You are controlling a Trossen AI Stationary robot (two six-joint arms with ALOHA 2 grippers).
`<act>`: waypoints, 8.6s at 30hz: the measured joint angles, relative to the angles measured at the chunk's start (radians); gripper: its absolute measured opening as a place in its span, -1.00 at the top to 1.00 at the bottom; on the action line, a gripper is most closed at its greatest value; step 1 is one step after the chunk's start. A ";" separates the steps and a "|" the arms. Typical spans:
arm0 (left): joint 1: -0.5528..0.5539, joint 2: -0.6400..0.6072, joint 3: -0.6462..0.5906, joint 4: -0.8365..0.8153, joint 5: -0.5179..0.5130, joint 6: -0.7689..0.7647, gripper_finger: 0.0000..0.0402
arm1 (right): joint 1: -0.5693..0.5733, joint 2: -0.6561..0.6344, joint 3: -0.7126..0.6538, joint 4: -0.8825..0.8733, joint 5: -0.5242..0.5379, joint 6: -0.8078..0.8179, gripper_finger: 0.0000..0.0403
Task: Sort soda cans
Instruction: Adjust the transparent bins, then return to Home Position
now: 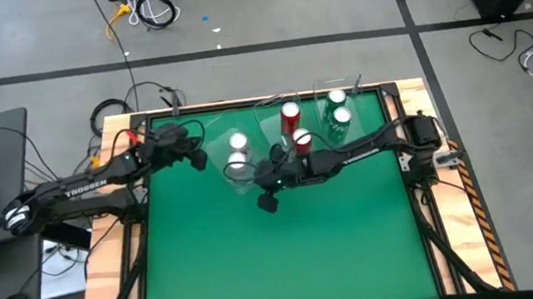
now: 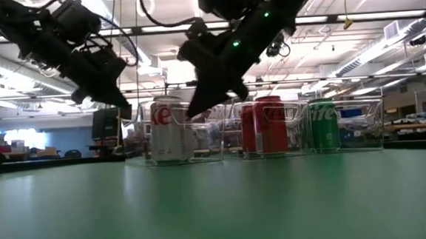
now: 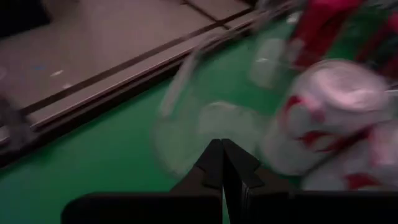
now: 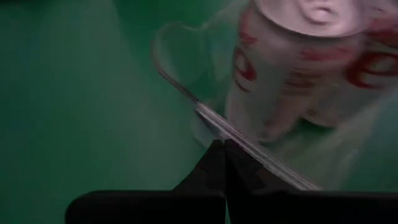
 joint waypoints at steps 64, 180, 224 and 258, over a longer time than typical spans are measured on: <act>-0.609 0.120 0.055 -0.299 -0.341 -0.266 1.00 | -0.094 -0.346 -0.377 -0.225 0.040 -0.009 0.99; -0.415 -0.868 -0.439 0.247 0.272 0.336 1.00 | -0.079 -1.822 -1.257 0.134 -0.242 -0.255 1.00; -0.298 -0.862 -0.440 0.139 0.240 0.304 0.93 | -0.232 -1.821 -1.257 0.137 -0.234 -0.240 0.89; -0.298 -0.862 -0.440 0.139 0.239 0.303 0.93 | -0.232 -1.821 -1.257 0.137 -0.235 -0.240 0.89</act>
